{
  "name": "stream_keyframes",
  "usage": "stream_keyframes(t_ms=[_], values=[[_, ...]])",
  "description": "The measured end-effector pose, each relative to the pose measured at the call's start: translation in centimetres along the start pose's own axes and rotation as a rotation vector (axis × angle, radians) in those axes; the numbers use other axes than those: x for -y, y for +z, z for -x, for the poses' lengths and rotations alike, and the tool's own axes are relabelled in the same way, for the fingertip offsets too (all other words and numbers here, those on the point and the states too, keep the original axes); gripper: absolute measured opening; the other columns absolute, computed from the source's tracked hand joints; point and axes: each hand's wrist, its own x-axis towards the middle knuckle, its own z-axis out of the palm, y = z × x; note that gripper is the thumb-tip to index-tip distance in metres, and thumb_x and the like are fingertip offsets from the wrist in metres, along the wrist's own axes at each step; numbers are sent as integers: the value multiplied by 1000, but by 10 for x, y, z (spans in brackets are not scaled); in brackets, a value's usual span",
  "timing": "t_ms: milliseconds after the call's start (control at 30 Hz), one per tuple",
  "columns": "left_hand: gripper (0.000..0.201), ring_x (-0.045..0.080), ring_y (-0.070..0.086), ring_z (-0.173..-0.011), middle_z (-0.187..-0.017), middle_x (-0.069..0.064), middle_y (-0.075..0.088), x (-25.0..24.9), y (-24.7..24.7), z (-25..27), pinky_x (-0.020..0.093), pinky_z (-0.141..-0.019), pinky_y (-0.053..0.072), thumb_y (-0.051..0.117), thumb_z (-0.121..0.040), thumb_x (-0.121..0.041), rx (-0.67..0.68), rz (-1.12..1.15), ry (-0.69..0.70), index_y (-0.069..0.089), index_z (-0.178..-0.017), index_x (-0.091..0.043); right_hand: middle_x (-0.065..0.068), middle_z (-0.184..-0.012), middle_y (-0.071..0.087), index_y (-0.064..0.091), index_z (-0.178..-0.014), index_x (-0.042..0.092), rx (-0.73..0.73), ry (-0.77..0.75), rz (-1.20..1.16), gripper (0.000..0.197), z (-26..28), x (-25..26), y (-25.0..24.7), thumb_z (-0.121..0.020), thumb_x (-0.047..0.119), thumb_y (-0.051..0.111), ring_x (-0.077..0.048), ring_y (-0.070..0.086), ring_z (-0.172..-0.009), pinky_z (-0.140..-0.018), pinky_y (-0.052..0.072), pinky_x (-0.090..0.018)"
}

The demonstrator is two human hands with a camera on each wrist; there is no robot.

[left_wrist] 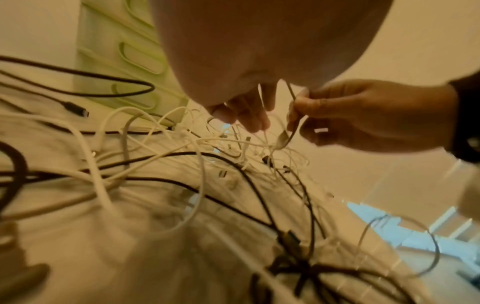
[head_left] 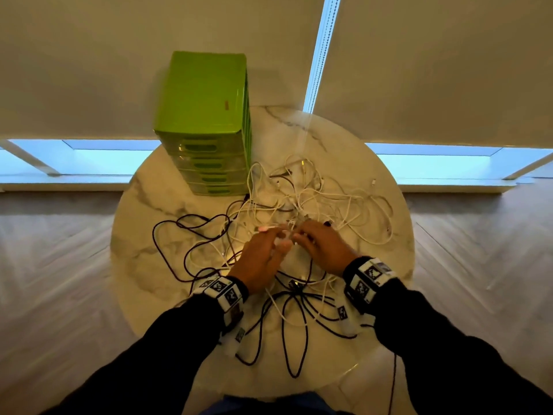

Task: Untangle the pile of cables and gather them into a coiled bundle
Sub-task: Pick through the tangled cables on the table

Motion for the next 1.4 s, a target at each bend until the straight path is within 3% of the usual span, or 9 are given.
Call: stream_keyframes(t_ms=[133,267,433,600,733,900,1067,1200,1400], values=[[42,15,55,-114,-117,-3,60,-5,-10,-7,40,-103,43,30,-104,-49,-144,108,71,66,-117,-31,2,-97,61,64,-102,9,92,-10,-151,23,12,22,24,-103,26,48,-7,52,-85,-75,41,-21],[33,11,63,-108,-103,-4,68,-22,-25,-2,36,-97,48,32,-107,-36,-178,273,64,61,-94,-25,-3,-93,59,59,-99,7,216,73,-230,26,11,27,34,-107,24,42,-17,53,-85,-82,43,-30],[38,28,72,-88,-83,20,60,-48,-62,10,38,-91,57,25,-109,-31,-196,601,-18,47,-89,-8,2,-101,56,55,-102,21,236,98,-68,25,10,-9,30,-109,32,34,-15,53,-93,-90,45,-37],[34,9,46,-61,-64,-12,43,-67,-112,15,30,-68,49,29,-106,-38,-436,700,83,42,-82,-19,-3,-123,58,56,-123,20,259,237,152,38,4,-33,-1,-108,43,30,-23,56,-114,-96,40,-33],[36,6,42,-62,-66,-11,44,-60,-115,20,25,-67,41,47,-103,-46,-341,484,-82,47,-75,-22,0,-81,58,51,-85,24,37,223,178,35,-20,-5,-22,-106,47,34,-25,55,-79,-72,42,-37],[56,8,64,-79,-91,0,74,-38,-78,19,32,-79,47,31,-106,-49,5,423,-265,72,-96,-13,-4,-85,68,63,-94,20,-64,-15,342,40,-29,58,-13,-105,46,35,-27,61,-78,-66,45,-38],[51,10,61,-122,-127,-8,70,-43,-73,14,37,-104,46,27,-107,-48,-41,631,-203,71,-121,-26,-3,-102,72,61,-113,26,65,-18,116,43,-13,78,6,-106,52,27,-23,66,-89,-75,51,-38],[47,20,62,-125,-126,5,71,-54,-70,11,40,-111,43,27,-108,-40,-116,836,-98,58,-94,-8,2,-81,60,55,-87,21,90,27,-60,38,-7,76,11,-108,42,31,-16,55,-75,-73,44,-37],[42,20,61,-66,-66,0,55,-70,-110,9,35,-74,54,26,-110,-35,-280,1180,6,44,-78,-16,10,-81,54,51,-85,32,125,121,-54,33,7,19,15,-106,46,29,-5,51,-75,-75,42,-32]])
